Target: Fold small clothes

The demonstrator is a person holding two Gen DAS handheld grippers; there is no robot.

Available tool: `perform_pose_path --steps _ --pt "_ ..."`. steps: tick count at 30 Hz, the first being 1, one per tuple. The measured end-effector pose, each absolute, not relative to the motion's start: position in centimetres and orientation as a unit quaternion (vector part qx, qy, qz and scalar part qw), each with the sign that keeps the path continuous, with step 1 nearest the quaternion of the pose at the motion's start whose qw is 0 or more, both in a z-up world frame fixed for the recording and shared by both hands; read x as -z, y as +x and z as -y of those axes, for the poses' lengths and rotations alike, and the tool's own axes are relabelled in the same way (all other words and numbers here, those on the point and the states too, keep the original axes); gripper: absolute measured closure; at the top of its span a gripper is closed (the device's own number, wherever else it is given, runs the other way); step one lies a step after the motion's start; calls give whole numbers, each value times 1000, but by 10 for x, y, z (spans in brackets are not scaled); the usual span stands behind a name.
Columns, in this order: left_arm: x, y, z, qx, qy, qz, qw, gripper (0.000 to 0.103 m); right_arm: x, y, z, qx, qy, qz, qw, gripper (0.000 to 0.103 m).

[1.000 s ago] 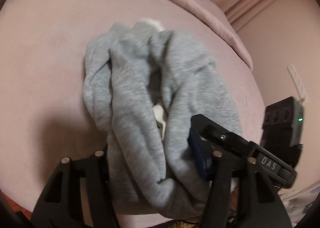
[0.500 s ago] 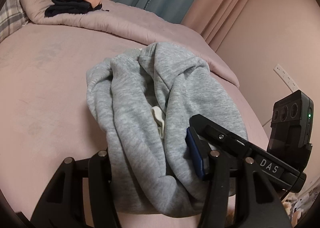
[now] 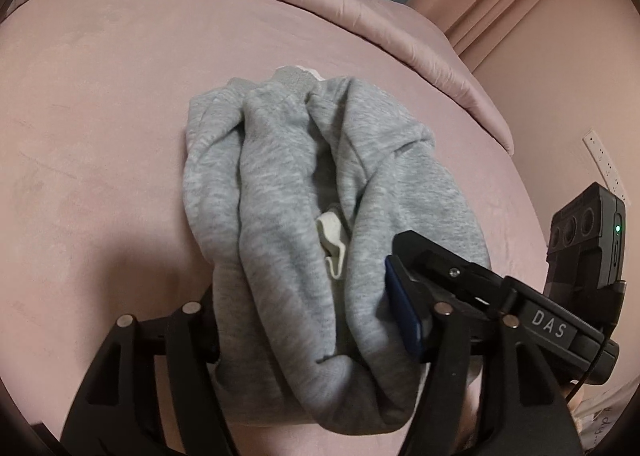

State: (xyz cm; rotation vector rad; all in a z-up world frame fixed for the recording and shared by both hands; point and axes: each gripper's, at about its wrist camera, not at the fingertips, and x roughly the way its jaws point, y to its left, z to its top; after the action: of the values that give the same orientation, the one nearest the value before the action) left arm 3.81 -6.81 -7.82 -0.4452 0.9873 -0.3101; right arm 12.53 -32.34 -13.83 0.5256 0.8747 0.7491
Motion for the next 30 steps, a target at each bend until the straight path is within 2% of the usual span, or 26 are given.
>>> perform_pose_path --steps 2,4,6,7,12,17,30 --pt "72 33 62 145 -209 -465 848 30 135 122 325 -337 241 -410 813 41" --pt "59 23 60 134 -195 -450 861 21 129 117 325 -320 224 -403 828 36" --pt "42 13 54 120 -179 -428 878 5 121 109 327 -302 208 -396 842 29" --pt "35 7 52 115 -170 -419 884 1 119 108 330 -296 205 -391 847 27" --pt "9 -26 40 100 -125 -383 910 1 93 83 349 -262 182 -334 887 12" --pt "-2 -51 34 68 -98 -372 921 1 73 57 359 -246 171 -294 908 9" --pt "5 -69 31 67 -114 -384 914 1 63 34 351 -204 138 -272 930 9"
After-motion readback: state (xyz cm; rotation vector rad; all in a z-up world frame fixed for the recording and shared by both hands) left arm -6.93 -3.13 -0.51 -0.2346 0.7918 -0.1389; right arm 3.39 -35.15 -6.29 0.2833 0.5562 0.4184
